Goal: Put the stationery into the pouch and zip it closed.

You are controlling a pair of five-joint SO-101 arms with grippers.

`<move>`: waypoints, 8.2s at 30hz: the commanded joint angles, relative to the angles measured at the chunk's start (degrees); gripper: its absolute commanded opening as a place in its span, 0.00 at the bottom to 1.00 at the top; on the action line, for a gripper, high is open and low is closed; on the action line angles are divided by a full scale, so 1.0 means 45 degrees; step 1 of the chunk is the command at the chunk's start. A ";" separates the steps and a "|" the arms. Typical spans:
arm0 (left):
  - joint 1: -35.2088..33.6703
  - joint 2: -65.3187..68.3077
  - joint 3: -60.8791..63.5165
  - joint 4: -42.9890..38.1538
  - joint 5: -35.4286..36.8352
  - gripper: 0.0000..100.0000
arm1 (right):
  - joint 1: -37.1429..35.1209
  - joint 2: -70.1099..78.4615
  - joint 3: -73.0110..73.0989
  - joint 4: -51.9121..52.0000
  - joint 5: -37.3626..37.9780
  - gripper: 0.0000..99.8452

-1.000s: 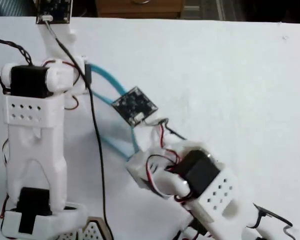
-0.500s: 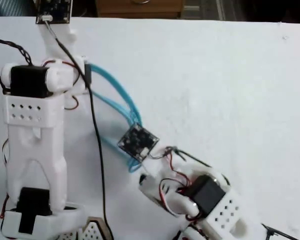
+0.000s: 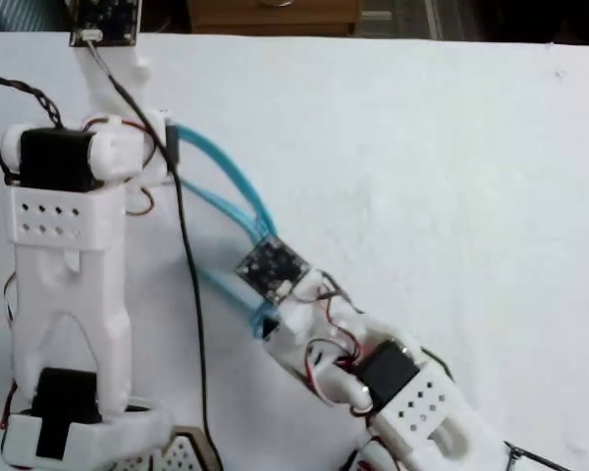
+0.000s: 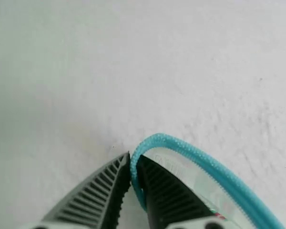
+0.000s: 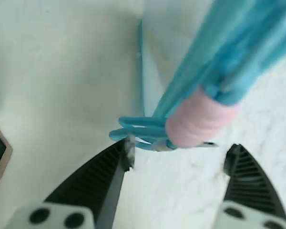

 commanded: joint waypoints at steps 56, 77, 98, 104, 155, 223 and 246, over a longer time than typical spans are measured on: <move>-0.0107 0.0049 0.0039 0.0215 -0.0039 0.02 | 0.3800 -0.8781 -0.0254 -0.5031 0.2149 0.02; -0.0107 0.0088 0.0020 -0.0020 -0.0059 0.02 | 0.3976 -0.8781 -0.1133 -0.4464 0.2208 0.02; 0.0010 0.0147 0.0039 -0.0176 -0.0215 0.02 | 0.1416 -0.6984 0.0723 0.3214 -0.0156 0.32; 0.0010 0.0147 0.0039 -0.0176 -0.0215 0.02 | -0.0088 -0.3038 0.0606 0.2159 -0.1797 0.32; 0.0010 0.0107 -0.0156 -0.0078 -0.0195 0.02 | 0.2549 -0.4347 0.5490 -0.7238 -0.1133 0.04; 0.0029 0.0049 -0.0195 -0.0215 -0.0234 0.02 | 1.1810 -0.7746 -0.0606 -1.1985 -0.2696 0.02; 0.3194 0.0049 -0.1856 -0.1172 -0.1309 0.18 | 0.5499 0.1280 -1.3871 -0.3057 -0.2852 0.02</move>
